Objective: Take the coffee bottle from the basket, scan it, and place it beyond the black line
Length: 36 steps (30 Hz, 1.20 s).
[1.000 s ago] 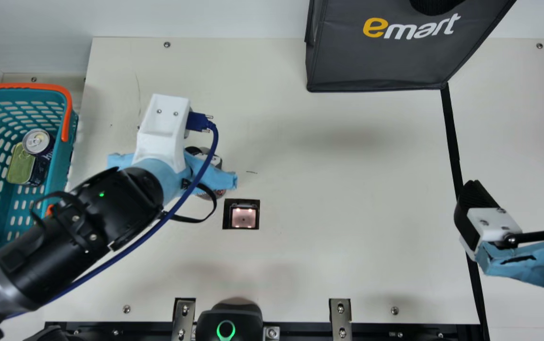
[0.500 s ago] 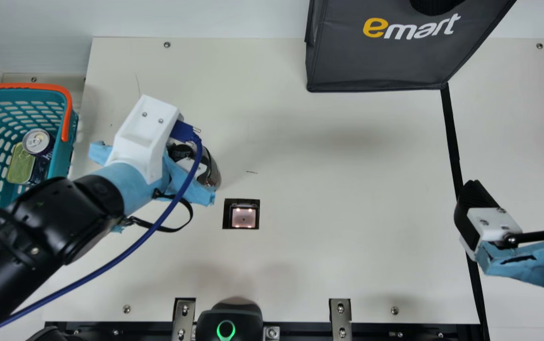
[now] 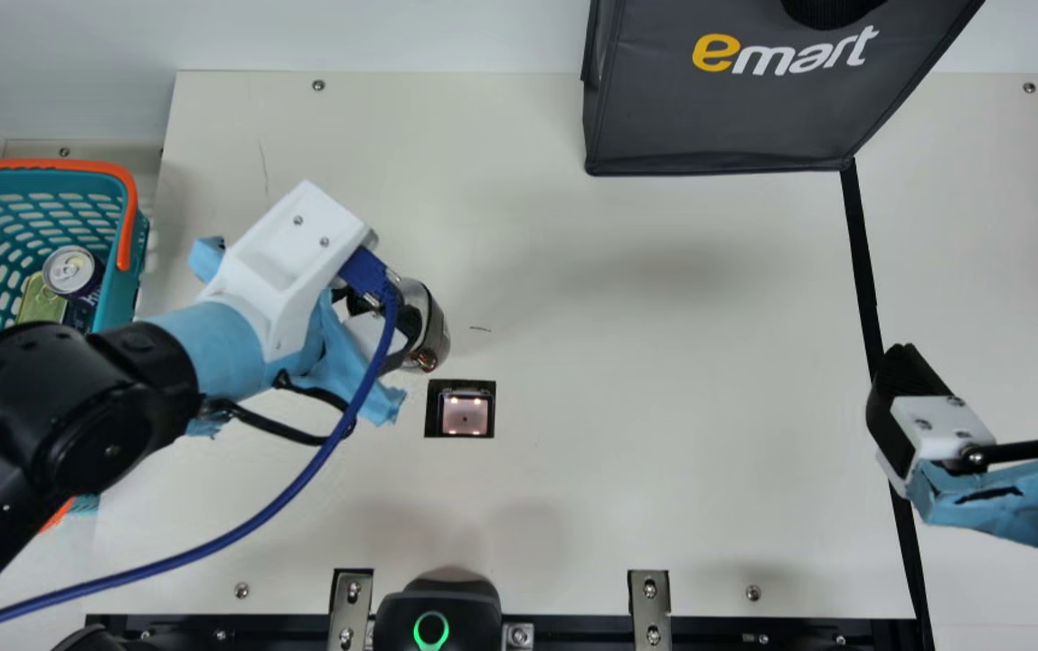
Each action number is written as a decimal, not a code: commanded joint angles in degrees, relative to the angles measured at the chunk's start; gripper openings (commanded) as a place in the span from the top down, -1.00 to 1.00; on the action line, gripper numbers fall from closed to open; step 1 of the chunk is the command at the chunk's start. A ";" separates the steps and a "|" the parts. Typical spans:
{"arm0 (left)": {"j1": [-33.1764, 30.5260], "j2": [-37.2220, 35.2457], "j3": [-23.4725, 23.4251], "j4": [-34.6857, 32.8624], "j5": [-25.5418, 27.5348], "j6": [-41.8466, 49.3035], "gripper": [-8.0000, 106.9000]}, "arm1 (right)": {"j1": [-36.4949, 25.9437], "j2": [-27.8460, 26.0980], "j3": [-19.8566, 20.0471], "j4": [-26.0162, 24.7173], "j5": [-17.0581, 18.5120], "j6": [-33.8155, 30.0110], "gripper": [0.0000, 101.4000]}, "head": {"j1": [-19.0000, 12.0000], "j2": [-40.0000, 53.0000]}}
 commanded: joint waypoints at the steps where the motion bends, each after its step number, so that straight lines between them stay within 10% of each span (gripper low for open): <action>1: 0.44 0.23 -0.48 -3.90 0.64 10.57 0.68 | 0.00 0.00 0.00 0.00 0.00 0.00 -0.79 | -0.87 0.09; 18: 4.86 0.53 -1.67 -19.15 8.25 42.39 0.68 | 0.00 0.00 0.00 0.00 0.00 0.00 -0.79 | -0.87 0.09; 36: 5.42 3.65 -1.50 -26.53 12.52 56.93 0.68 | 0.00 0.00 0.00 0.00 0.00 0.00 -0.79 | -0.87 0.09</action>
